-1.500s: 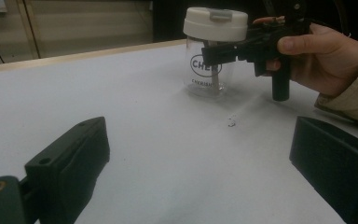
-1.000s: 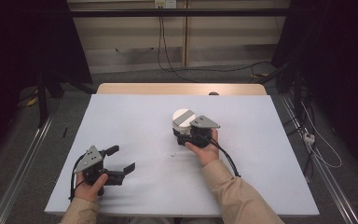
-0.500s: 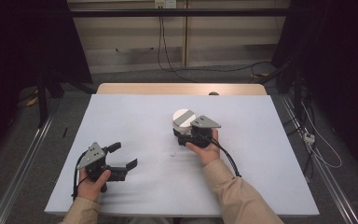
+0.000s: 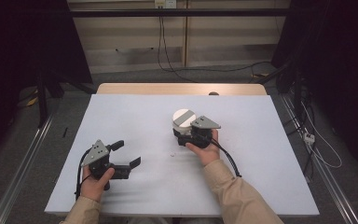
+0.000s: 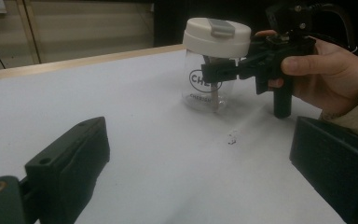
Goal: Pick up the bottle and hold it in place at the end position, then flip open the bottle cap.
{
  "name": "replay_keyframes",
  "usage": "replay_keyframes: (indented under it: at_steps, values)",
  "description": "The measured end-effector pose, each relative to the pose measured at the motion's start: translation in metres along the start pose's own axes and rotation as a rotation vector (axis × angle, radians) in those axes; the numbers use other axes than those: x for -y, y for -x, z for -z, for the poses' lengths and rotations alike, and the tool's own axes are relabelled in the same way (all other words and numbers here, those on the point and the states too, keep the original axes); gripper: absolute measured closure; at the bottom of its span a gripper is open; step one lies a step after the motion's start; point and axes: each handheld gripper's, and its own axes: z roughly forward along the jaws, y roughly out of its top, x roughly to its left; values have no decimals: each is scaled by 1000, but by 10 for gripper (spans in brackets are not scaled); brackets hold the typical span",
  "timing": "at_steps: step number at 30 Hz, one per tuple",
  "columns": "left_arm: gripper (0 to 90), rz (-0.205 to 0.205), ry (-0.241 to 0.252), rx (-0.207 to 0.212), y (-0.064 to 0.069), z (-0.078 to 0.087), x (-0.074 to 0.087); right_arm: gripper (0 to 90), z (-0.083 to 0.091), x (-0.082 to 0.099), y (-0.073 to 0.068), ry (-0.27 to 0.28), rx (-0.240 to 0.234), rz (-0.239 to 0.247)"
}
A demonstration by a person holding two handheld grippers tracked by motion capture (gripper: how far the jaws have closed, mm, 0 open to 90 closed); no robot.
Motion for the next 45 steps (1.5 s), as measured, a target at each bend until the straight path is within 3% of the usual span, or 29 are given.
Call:
replay_keyframes:
  at_steps: [25, 36, 45]
  values:
    - [40, 29, -19, 16, 4, -19, -10, 186, 0, 1, 0, -1, 2, 3]
    - [32, 30, -37, 2, 9, -37, -17, 186, -1, 1, 0, -3, 0, 2]
    - [39, 34, -37, 14, 11, -51, -23, 186, -1, 1, 0, -2, 0, 5]
